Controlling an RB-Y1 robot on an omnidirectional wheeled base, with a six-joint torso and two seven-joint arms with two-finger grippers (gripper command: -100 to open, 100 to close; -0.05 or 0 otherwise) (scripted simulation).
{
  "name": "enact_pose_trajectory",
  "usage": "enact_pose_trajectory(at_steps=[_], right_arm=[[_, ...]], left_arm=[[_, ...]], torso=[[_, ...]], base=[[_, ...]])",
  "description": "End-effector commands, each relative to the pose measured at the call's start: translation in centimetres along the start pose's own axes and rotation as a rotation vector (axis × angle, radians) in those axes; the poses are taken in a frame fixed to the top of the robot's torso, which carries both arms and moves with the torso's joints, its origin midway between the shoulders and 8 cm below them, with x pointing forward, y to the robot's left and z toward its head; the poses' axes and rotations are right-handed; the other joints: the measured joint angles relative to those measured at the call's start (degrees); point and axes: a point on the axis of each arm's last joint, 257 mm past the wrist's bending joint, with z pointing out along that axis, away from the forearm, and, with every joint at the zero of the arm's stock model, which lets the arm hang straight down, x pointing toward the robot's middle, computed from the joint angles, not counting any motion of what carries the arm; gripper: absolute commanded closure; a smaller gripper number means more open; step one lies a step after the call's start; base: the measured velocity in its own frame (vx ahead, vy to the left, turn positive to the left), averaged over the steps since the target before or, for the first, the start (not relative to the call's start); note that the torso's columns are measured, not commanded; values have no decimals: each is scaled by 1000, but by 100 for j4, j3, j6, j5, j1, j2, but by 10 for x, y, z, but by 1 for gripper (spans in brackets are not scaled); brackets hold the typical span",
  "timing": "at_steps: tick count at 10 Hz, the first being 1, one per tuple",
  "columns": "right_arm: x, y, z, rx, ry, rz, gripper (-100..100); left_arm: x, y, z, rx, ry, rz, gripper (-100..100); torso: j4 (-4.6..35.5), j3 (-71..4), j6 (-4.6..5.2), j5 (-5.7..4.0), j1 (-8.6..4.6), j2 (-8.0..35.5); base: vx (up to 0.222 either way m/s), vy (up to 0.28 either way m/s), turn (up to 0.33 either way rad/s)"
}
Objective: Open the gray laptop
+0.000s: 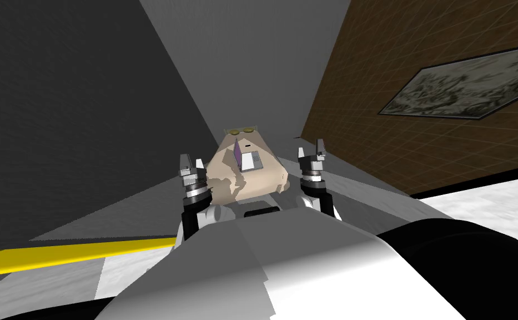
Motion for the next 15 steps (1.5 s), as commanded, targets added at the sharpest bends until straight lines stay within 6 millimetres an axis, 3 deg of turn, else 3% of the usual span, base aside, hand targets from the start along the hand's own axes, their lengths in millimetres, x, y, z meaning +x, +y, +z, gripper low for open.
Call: enact_pose_trajectory(at_steps=[1, 9, 10, 12, 15], right_arm=[[0, 0, 0, 0, 0, 0, 0], [0, 0, 0, 0, 0, 0, 0], [0, 0, 0, 0, 0, 0, 0], [0, 0, 0, 0, 0, 0, 0], [0, 0, 0, 0, 0, 0, 0]], left_arm=[[0, 0, 0, 0, 0, 0, 0], [0, 0, 0, 0, 0, 0, 0], [5, 5, 1, -8, 31, 3, -100], [10, 12, 3, -23, 65, 3, -100], [20, 29, 7, -59, 120, 1, -100]], torso=[[235, -467, 0, 0, 0, 232], [3537, -7073, 0, 0, 0, 3539], [3960, -7919, 0, 0, 0, 3962], [4205, -8426, 0, 0, -1, 4208], [4228, -8457, 0, 0, -1, 4227]], base=[[0, 0, 0], [0, 0, 0], [7, -5, -29], [2, -8, -36], [4, -12, -44]])
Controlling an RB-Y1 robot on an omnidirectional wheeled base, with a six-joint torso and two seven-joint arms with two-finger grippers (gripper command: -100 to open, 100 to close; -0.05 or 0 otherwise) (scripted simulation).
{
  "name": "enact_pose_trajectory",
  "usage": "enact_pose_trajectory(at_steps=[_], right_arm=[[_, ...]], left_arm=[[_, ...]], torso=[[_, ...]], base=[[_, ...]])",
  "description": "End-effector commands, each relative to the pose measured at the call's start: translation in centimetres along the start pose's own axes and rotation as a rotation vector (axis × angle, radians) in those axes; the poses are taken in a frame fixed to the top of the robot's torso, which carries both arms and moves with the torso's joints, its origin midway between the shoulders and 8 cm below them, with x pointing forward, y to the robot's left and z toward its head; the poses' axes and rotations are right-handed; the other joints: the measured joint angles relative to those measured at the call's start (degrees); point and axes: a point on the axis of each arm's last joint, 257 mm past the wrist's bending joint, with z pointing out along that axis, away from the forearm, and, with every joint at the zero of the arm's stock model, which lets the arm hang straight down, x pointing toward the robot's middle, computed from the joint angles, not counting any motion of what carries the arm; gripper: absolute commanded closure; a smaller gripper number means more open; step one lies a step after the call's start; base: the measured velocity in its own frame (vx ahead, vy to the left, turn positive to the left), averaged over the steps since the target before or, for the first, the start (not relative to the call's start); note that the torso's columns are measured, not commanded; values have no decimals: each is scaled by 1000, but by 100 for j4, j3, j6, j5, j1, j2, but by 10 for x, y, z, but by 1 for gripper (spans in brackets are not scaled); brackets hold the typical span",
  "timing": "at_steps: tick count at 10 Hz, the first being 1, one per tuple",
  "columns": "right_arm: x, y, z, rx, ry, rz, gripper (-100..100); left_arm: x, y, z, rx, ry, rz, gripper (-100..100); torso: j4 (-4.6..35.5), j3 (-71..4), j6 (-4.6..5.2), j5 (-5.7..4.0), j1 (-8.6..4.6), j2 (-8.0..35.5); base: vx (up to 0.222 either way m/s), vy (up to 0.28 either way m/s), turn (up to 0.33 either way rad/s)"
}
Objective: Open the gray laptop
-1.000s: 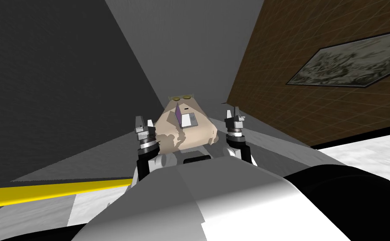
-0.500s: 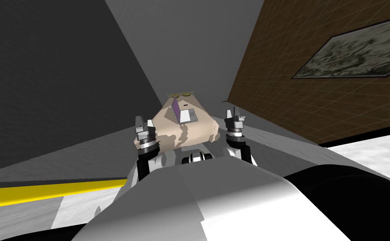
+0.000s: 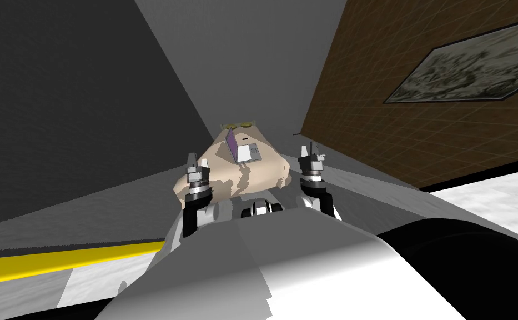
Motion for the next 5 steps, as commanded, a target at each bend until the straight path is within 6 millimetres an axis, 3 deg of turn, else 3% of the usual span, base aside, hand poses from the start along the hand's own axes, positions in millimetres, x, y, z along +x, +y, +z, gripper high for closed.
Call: enact_pose_trajectory(at_steps=[1, 5], right_arm=[[0, 0, 0, 0, 0, 0, 0], [0, 0, 0, 0, 0, 0, 0]], left_arm=[[7, 17, 5, -38, 49, -4, -100], [17, 49, 15, -114, 121, -7, -100]], torso=[[1, 0, 0, 0, 0, 1], [1, 0, 1, 0, 0, 1]], base=[[6, -14, -56], [8, -17, -65]])
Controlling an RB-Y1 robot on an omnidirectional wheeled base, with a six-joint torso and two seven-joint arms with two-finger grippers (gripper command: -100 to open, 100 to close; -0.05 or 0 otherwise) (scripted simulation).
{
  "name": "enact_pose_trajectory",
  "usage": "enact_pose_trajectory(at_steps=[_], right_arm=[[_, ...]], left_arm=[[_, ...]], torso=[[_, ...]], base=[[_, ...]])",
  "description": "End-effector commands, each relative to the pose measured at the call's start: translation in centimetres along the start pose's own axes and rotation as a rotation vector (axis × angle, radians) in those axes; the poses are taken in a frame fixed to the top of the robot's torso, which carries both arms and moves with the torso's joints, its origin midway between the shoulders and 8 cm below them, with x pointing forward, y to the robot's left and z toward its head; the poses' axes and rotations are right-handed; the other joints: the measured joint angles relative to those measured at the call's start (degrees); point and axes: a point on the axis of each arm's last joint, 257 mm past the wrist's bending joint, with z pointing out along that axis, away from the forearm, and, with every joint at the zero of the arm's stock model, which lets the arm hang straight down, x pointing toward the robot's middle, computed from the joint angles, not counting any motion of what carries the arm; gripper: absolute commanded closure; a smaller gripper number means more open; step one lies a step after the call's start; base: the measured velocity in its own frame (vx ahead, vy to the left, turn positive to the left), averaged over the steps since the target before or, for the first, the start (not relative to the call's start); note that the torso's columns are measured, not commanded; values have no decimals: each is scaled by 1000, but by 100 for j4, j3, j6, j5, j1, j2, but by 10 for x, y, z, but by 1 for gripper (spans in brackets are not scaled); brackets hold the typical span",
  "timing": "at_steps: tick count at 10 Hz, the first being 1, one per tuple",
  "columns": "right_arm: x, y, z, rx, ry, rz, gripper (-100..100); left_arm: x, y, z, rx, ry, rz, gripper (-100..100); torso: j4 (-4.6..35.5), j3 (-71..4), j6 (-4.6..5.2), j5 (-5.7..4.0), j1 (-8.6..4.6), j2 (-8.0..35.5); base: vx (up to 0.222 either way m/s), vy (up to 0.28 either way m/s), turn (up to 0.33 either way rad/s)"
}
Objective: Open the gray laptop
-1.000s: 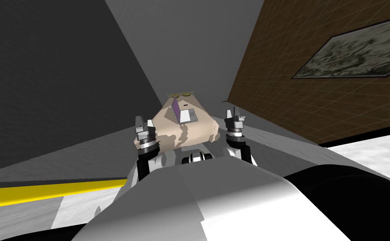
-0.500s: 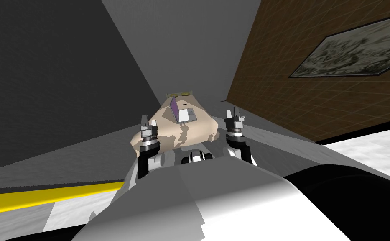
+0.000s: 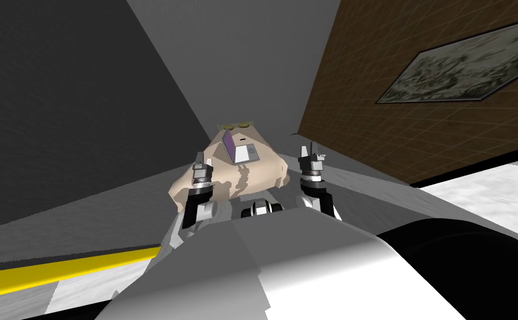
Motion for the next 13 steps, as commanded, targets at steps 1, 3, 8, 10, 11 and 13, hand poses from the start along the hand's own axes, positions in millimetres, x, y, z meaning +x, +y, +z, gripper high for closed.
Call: enact_pose_trajectory(at_steps=[1, 3, 8, 10, 11, 13], right_arm=[[0, 0, 0, 0, 0, 0, 0], [0, 0, 0, 0, 0, 0, 0], [0, 0, 0, 0, 0, 0, 0], [0, 0, 0, 0, 0, 0, 0], [0, 0, 0, 0, 0, 0, 0], [0, 0, 0, 0, 0, 0, 0]], left_arm=[[4, 23, 8, -59, 46, -1, -100], [6, 41, 15, -106, 78, 1, -100], [2, 80, 31, -210, 132, 21, -100], [-4, 98, 39, -260, 152, 38, -100], [-8, 107, 44, -287, 160, 49, -100], [-14, 117, 47, -321, 165, 61, -100]], torso=[[0, 0, -1, 0, 0, 0], [0, 0, 0, 0, 0, 0], [0, 0, -1, 0, -1, 0], [-1, -1, 0, 0, 1, -2], [0, -1, -1, 0, 1, -1], [0, 1, -2, 0, 0, 2]], base=[[10, -17, -69], [10, -20, -77], [8, -19, -62], [14, -20, -81], [14, -26, -95], [12, -19, -53]])
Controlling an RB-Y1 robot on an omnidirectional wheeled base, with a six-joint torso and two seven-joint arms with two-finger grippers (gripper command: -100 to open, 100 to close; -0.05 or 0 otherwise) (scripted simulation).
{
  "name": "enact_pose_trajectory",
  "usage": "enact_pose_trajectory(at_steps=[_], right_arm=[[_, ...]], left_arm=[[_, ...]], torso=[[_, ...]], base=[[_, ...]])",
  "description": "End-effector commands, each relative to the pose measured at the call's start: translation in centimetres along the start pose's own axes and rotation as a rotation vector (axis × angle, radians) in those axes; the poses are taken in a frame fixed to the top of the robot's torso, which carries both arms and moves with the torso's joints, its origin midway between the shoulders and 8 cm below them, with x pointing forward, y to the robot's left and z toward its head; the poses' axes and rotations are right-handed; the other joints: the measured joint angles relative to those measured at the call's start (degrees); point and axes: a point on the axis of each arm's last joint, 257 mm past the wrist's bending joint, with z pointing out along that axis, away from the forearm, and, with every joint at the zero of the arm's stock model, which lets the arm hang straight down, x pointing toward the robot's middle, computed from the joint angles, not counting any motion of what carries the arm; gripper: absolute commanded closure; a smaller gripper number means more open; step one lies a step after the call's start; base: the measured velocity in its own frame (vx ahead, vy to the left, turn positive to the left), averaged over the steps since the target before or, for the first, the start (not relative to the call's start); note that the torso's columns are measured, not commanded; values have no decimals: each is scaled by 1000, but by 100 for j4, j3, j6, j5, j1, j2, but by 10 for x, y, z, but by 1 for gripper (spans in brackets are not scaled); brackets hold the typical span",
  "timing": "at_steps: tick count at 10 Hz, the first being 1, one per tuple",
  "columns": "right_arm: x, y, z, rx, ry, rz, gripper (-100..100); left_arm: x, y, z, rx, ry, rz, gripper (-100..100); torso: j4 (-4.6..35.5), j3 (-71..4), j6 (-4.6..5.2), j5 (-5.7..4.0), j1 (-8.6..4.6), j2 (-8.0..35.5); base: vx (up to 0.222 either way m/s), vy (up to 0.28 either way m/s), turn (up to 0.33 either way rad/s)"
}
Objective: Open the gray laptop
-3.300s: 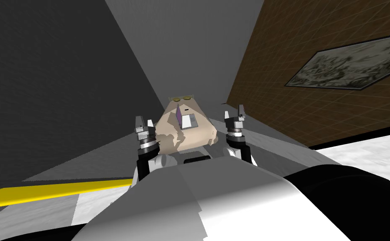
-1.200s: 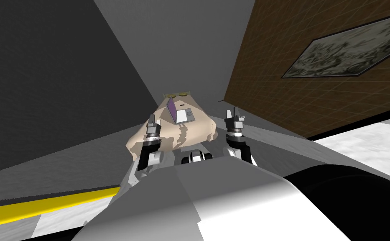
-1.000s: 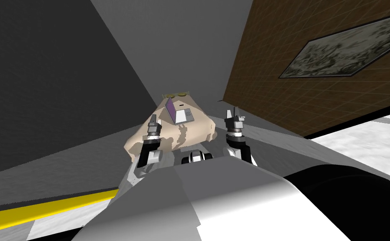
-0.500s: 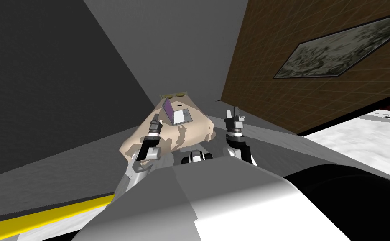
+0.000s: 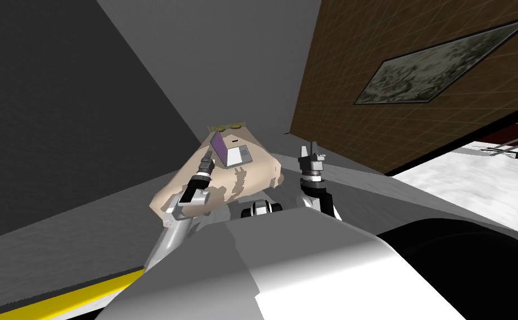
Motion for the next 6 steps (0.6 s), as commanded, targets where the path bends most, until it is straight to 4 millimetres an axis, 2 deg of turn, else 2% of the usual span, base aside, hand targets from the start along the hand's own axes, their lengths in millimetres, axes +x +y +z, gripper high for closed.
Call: enact_pose_trajectory(at_steps=[1, 3, 4, 6], right_arm=[[0, 0, 0, 0, 0, 0, 0], [0, 0, 0, 0, 0, 0, 0], [0, 0, 0, 0, 0, 0, 0], [0, 0, 0, 0, 0, 0, 0]], left_arm=[[-11, 15, 11, -56, 5, 16, -100], [-27, 27, 22, -108, 4, 37, -100], [-27, 28, 21, -112, 4, 37, -100], [-45, 39, 31, -167, -5, 58, -100]], torso=[[1, 1, -1, 1, 4, 2], [0, -1, 2, 0, 1, -1], [-1, -2, 1, 0, -1, -3], [0, 0, 1, 0, 0, -1]], base=[[5, -12, -55], [9, -17, -87], [9, -13, -30], [10, -16, -71]])
